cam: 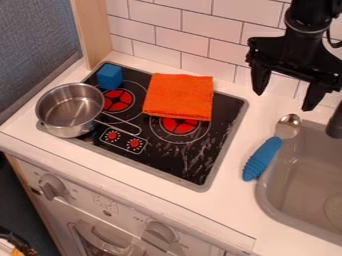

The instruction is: Move the blue spoon to bottom right of the burner

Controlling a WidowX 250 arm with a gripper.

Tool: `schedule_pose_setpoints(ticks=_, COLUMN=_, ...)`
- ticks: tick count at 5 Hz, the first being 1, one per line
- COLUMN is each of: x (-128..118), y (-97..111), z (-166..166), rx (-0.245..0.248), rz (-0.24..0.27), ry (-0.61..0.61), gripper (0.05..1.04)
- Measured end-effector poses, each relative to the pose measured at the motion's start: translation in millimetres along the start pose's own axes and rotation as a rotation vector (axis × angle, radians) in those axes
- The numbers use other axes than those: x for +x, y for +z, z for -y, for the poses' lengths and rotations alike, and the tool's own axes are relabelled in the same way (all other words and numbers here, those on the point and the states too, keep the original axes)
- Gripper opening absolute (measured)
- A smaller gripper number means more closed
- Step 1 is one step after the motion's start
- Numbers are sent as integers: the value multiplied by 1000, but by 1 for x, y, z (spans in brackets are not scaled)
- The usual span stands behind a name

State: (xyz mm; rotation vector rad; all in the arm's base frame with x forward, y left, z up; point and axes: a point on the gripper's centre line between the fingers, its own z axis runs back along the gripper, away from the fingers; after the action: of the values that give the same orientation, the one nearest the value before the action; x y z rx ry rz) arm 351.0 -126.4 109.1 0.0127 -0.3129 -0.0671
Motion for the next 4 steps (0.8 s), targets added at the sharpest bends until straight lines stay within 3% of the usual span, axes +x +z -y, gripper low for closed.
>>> schedule_pose_setpoints(ticks=1, x=-6, y=-12, z=0, rx=4, rz=-33, ry=-2, gripper=1001)
schedule_pose_setpoints(ticks=2, x=-28, y=-44, z=6, rx=-30, rz=-101, ry=-45, gripper=1001)
schedule_pose_setpoints(ticks=4, x=-35, y=-74, z=1, rx=-75, rz=-121, ry=-24, gripper=1001)
